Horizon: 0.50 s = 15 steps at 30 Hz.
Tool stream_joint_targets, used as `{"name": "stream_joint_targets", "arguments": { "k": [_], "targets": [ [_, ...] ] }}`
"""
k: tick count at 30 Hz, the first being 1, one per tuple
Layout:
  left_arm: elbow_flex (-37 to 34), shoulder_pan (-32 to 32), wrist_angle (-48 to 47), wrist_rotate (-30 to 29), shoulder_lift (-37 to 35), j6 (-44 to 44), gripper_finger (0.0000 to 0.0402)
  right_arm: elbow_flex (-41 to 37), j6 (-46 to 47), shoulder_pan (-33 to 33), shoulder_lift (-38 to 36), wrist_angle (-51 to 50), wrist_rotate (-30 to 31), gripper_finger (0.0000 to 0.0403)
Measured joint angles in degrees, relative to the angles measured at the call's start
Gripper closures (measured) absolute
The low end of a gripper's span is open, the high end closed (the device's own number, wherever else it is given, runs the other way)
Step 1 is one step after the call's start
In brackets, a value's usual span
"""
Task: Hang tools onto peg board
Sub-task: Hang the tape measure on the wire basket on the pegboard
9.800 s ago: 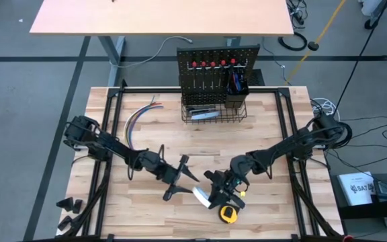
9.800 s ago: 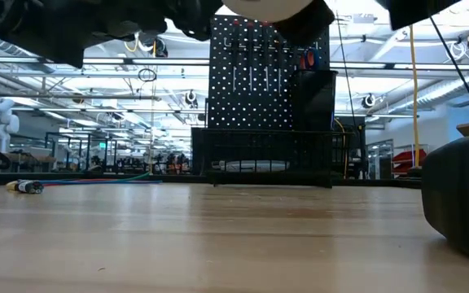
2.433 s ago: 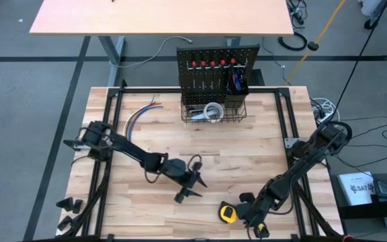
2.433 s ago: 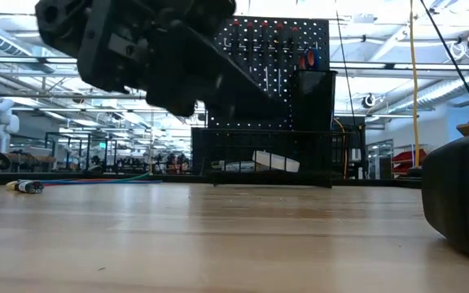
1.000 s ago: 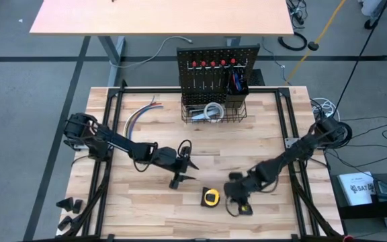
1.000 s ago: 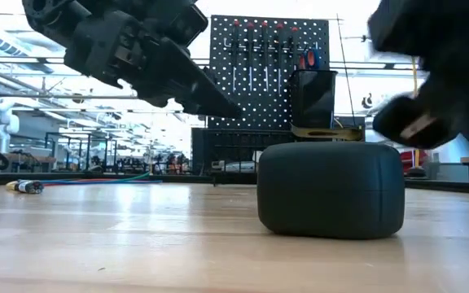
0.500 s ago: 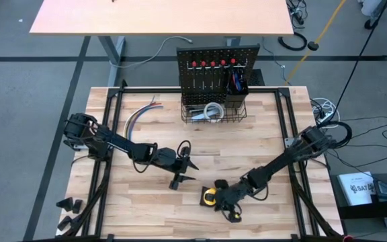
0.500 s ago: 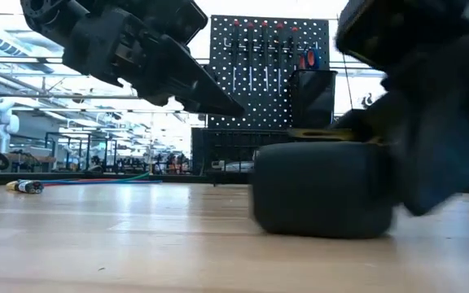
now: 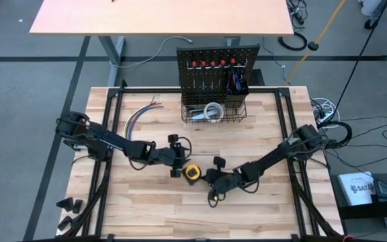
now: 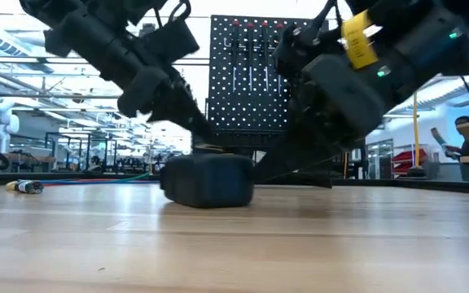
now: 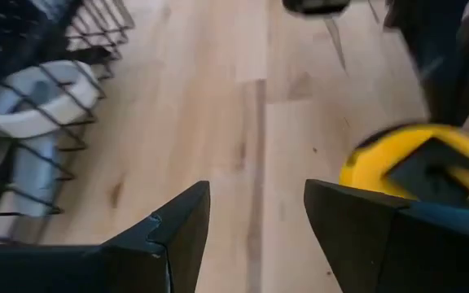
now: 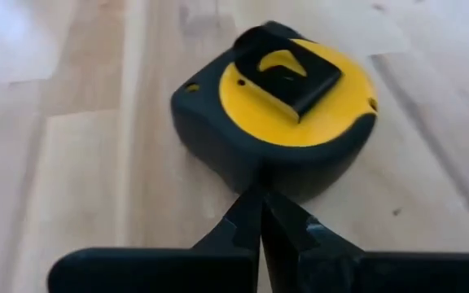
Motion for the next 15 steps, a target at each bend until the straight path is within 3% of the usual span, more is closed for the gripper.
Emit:
{"name": "stream_joint_targets", "arguments": {
  "k": [4, 11, 15],
  "targets": [
    [0.0, -0.6, -2.1, 1.7, -3.5, -2.1, 0.0194, 0.0, -3.3, -1.5, 0.0, 0.0, -1.2, 0.0402],
    [0.0, -1.7, -0.3, 22.0, -2.9, -8.5, 0.0194, 0.0, -6.4, -2.3, -0.2, -0.4, -4.0, 0.0403],
    [0.0, -2.8, 1.0, 21.0, -2.3, -14.7, 0.0194, 0.0, -7.0, -2.3, -0.2, -0.4, -4.5, 0.0403]
  ]
}}
